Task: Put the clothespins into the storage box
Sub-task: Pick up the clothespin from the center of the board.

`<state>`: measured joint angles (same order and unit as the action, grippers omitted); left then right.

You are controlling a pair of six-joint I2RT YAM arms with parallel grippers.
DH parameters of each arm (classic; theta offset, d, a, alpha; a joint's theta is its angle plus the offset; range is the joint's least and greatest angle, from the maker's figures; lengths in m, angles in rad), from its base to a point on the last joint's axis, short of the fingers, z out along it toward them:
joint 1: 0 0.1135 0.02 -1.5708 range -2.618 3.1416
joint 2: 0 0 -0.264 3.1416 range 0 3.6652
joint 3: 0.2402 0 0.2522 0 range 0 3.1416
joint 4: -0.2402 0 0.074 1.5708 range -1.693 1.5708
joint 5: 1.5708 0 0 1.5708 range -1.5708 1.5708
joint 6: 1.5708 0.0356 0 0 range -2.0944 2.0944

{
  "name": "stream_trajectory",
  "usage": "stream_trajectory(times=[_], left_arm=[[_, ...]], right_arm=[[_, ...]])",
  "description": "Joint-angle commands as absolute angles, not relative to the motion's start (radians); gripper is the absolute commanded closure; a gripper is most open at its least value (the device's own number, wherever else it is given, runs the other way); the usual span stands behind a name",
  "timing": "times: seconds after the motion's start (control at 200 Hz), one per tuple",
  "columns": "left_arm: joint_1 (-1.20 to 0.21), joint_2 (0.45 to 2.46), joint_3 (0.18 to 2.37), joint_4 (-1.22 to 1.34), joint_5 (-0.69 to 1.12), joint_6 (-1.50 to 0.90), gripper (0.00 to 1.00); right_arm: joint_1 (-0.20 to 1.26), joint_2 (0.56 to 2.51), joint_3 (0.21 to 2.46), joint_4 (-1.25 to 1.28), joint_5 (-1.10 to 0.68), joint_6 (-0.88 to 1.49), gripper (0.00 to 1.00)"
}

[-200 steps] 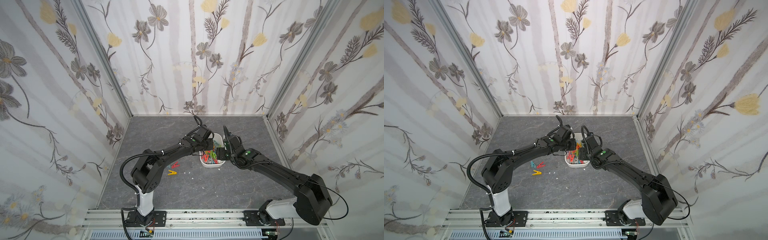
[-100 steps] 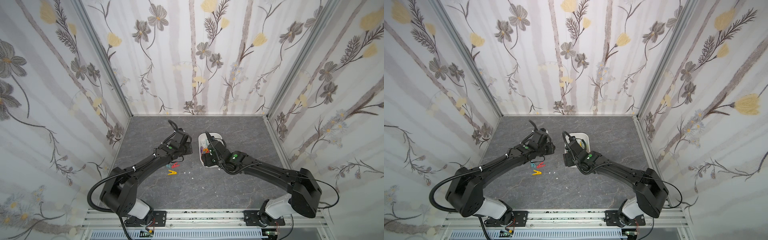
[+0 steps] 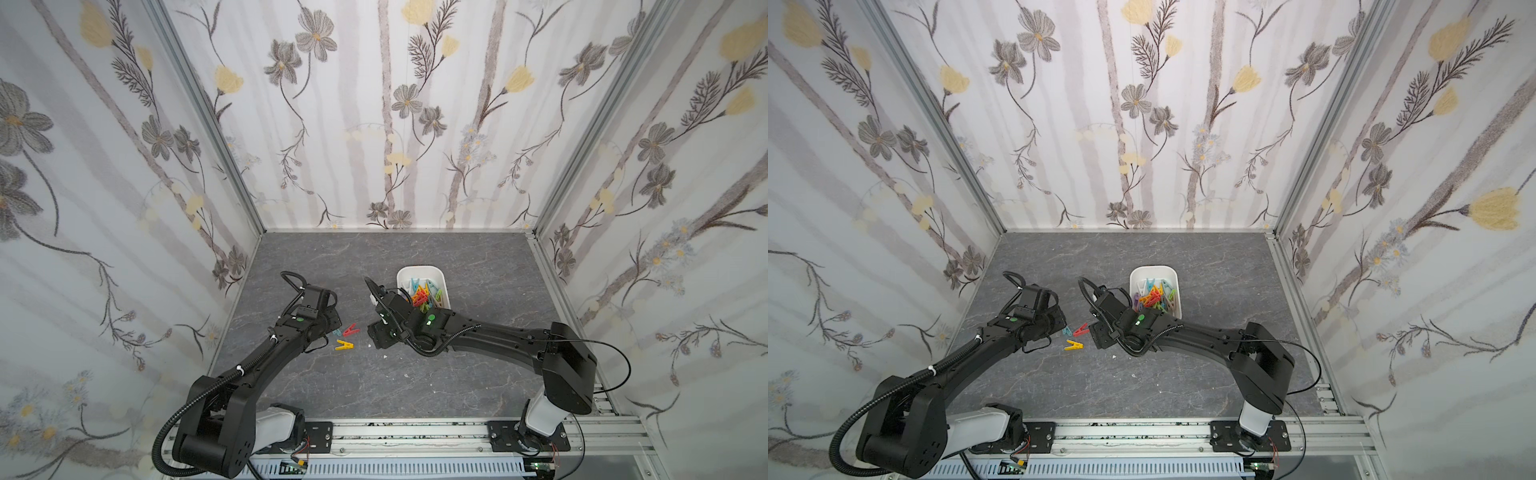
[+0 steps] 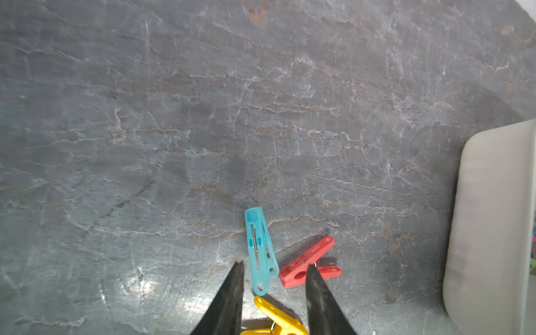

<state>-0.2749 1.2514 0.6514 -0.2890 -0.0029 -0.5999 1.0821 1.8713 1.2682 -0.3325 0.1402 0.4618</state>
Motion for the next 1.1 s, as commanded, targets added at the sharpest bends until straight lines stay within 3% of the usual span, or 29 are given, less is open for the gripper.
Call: stream_trajectory(times=[0.0,0.485,0.769,1.094], left_arm=[[-0.27,1.286,0.636,-0.245,0.011,-0.618,0.66],[-0.271,1.402,0.626,-0.154,0.006,-0.605,0.72],[-0.27,1.441,0.629,-0.134,-0.014,-0.588,0.83],[-0.297,1.316,0.723,-0.259,-0.011,-0.612,0.9]], right_arm=[[1.086,1.883,1.276,-0.308,0.133,0.454,0.26],[1.085,1.9,1.28,-0.303,0.123,0.462,0.27],[1.085,1.901,1.276,-0.308,0.126,0.462,0.27],[1.055,1.851,1.249,-0.308,0.122,0.498,0.28]])
